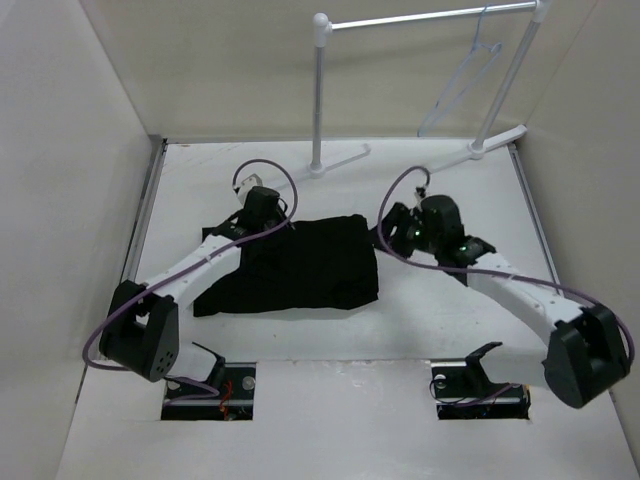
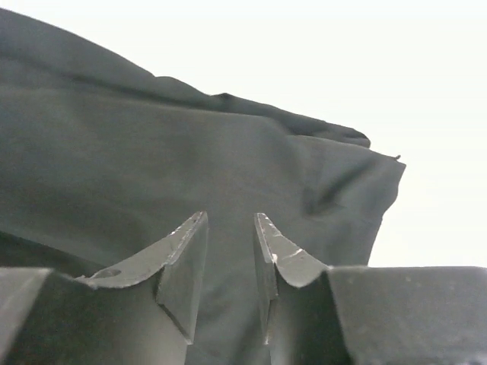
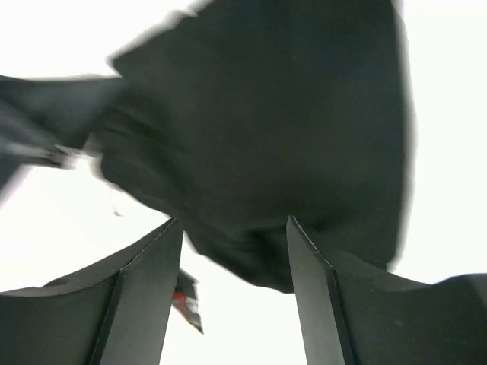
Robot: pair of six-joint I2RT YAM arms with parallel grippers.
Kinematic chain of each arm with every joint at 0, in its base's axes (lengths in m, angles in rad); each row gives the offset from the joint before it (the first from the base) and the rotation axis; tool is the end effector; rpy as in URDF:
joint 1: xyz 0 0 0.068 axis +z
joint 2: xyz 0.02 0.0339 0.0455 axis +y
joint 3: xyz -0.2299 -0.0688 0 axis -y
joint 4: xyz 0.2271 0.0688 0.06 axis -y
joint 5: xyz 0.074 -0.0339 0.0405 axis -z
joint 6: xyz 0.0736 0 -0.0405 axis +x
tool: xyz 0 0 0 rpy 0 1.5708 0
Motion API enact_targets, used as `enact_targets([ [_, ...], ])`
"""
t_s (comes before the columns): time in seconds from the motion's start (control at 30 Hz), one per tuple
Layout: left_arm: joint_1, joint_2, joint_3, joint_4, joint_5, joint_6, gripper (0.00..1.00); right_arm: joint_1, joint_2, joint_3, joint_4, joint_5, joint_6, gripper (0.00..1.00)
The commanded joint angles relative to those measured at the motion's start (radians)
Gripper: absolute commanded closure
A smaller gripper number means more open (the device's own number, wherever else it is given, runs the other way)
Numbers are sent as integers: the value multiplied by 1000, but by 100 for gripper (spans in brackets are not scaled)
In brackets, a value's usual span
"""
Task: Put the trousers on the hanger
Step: Fold the trousers at the center of the board, then pick up the hanger from the clothesline.
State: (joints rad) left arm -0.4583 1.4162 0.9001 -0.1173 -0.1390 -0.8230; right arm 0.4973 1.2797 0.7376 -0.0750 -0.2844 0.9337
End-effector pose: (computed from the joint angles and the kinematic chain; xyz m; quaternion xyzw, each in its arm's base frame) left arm 0.3006 -0.1369 0.1938 -0.1922 0.8696 -0.2197 0.3983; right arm 0.2516 0.1601 0.1843 0.1269 0.8727 0.3931 0.2603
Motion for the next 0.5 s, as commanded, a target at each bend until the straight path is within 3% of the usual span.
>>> enact_targets([
  [0.0, -12, -69, 37, -22, -13, 51, 71, -74, -104, 159, -84, 11, -81, 41],
  [0.07, -22, -79, 25, -22, -1, 53, 71, -148, -132, 250, -120, 7, -108, 66],
  [0.17, -53, -83, 10, -7, 36, 65, 74, -274, -119, 399, -147, -10, -148, 83],
  [0.3, -91, -68, 0, 22, 76, 87, 77, -433, 5, 644, -184, 0, -191, 82],
  [0.47, -96, -60, -6, 59, 107, 107, 73, -530, 234, 929, -206, 36, -229, 65],
])
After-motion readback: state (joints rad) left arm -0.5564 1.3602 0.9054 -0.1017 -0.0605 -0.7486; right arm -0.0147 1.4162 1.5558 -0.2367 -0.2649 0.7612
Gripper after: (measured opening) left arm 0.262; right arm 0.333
